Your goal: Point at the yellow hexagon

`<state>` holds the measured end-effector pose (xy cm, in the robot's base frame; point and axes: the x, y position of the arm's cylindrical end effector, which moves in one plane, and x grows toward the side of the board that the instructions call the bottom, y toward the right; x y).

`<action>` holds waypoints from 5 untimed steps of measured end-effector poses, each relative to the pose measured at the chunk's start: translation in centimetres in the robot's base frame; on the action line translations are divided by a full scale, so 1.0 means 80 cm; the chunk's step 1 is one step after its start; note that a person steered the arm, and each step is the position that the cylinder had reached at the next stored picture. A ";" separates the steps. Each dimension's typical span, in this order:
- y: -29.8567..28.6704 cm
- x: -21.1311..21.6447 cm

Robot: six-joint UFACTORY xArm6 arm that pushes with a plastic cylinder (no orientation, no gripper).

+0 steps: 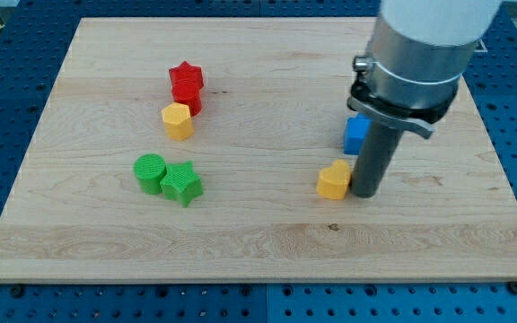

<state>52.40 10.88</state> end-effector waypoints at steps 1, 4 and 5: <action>-0.037 -0.001; -0.134 -0.021; -0.159 -0.037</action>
<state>49.41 -1.86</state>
